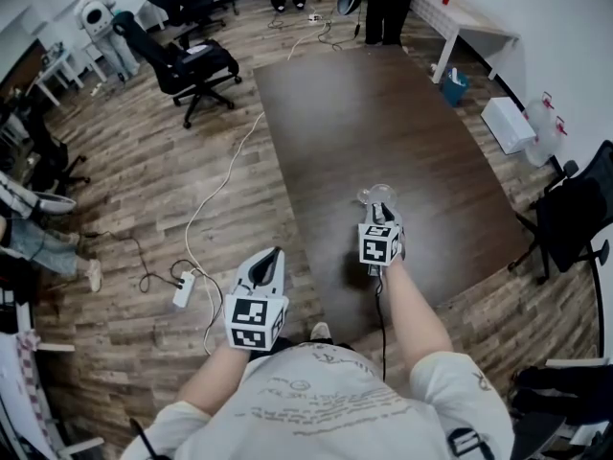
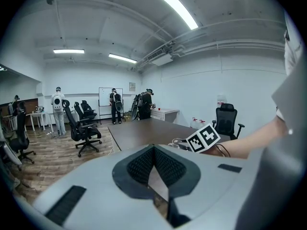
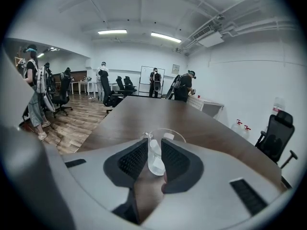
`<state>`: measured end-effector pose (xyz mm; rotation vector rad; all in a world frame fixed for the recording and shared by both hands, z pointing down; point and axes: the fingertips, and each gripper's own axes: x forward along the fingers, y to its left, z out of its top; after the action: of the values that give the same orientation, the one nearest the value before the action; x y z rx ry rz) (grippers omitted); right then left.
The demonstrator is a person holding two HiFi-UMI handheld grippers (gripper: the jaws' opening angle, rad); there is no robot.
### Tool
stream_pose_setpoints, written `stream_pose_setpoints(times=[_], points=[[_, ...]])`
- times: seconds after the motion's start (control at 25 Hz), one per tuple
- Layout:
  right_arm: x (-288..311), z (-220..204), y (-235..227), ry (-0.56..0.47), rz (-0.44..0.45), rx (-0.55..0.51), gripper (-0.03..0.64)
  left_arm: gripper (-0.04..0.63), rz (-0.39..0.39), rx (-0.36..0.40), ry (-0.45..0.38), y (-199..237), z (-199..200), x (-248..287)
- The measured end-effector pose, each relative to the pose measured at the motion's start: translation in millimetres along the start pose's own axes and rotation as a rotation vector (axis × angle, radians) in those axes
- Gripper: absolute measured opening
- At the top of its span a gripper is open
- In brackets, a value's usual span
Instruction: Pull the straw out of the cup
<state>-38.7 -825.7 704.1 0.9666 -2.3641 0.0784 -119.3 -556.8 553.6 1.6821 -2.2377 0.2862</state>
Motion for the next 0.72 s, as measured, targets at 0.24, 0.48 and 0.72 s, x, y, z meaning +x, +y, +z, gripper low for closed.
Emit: stream_pose_setpoints(times=[0.24, 0.48, 0.72], points=[[-0.3, 0.3, -6.0, 0.017, -0.030, -0.017, 0.061, 0.008, 0.002, -0.002, -0.001, -0.1, 4.8, 2.1], [-8.7, 11.3, -7.0, -0.020, -0.020, -0.012, 0.057, 0.008, -0.015, -0.001, -0.010, -5.1, 6.4, 7.5], [-40.2, 25.6, -14.3, -0.068, -0.039, 0.039, 0.055, 0.008, -0.044, -0.003, -0.029, -13.6, 10.1, 12.6]])
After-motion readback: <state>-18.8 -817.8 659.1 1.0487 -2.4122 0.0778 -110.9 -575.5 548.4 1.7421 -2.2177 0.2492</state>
